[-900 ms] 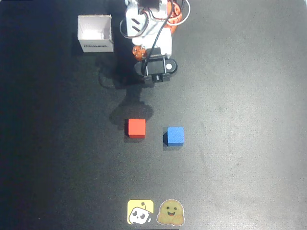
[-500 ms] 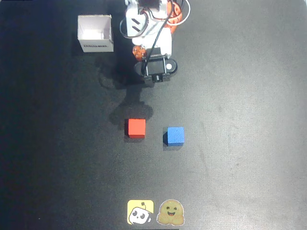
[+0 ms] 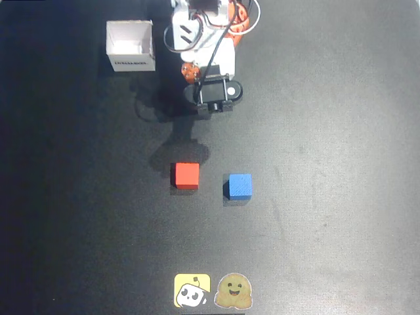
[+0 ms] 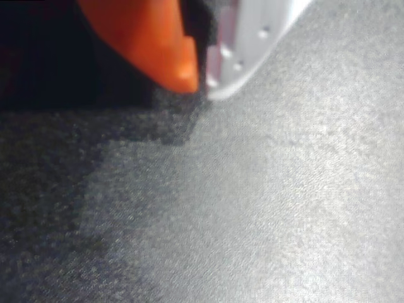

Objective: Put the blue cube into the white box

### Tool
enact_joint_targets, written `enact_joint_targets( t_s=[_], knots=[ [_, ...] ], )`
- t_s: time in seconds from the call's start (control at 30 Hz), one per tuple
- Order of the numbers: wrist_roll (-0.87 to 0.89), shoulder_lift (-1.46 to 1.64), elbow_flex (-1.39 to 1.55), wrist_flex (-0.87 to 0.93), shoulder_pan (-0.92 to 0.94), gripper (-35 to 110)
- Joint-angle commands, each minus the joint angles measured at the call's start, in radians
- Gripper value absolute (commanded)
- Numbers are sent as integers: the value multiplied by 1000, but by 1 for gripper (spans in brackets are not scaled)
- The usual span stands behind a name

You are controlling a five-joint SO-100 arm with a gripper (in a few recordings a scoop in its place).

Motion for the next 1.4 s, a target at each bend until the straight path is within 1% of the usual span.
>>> enact_joint_targets(
  t_s=[0.0, 0.97, 1.1, 1.27, 1.37],
  knots=[
    [0, 3, -5, 3, 6, 0],
    [-17, -6, -29, 5, 0, 0],
    [-18, -167, -140, -6, -3, 0],
    [-18, -604, -476, 21, -18, 0],
    [-17, -798, -627, 26, -38, 0]
  ],
)
